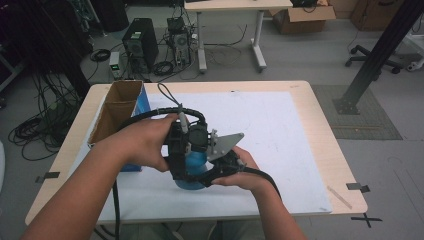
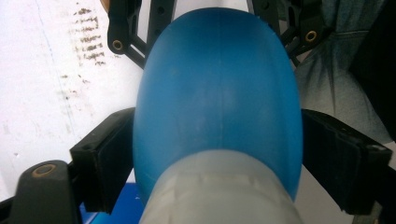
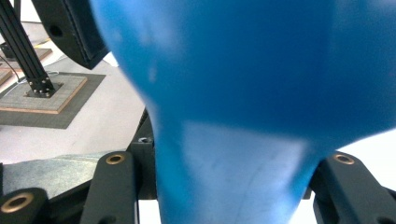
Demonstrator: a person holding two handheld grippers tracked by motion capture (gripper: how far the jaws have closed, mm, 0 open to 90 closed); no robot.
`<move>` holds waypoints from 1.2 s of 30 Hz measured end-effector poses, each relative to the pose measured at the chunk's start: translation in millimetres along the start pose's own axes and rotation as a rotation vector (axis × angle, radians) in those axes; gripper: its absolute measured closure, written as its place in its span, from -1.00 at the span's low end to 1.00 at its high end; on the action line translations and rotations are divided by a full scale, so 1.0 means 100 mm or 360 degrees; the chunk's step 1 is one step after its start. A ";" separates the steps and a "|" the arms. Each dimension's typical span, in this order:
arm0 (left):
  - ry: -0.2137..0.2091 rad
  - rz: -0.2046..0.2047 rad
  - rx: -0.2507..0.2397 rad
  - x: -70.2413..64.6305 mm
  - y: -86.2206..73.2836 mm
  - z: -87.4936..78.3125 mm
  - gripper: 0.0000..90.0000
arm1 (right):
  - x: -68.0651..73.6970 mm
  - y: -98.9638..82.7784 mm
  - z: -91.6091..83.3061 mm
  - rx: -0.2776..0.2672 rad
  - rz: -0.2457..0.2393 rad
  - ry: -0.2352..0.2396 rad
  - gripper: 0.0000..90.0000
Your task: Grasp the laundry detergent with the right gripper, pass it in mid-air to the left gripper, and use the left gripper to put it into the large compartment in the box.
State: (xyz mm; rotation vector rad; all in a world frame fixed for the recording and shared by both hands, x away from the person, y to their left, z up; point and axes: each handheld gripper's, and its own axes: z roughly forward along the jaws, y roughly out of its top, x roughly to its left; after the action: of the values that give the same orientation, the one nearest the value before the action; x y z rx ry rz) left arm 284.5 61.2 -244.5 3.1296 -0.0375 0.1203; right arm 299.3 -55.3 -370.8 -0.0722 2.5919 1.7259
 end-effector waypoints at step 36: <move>0.0042 0.0041 0.0050 -0.02 -0.01 0.03 -0.14 | 0.02 0.01 0.03 0.0000 -0.0011 0.0006 0.01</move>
State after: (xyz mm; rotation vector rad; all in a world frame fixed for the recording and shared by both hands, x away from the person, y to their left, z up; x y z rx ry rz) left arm 282.2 62.5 -247.2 3.1588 -0.0768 0.1640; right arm 296.8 -52.1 -371.2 -0.0838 2.5911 1.7253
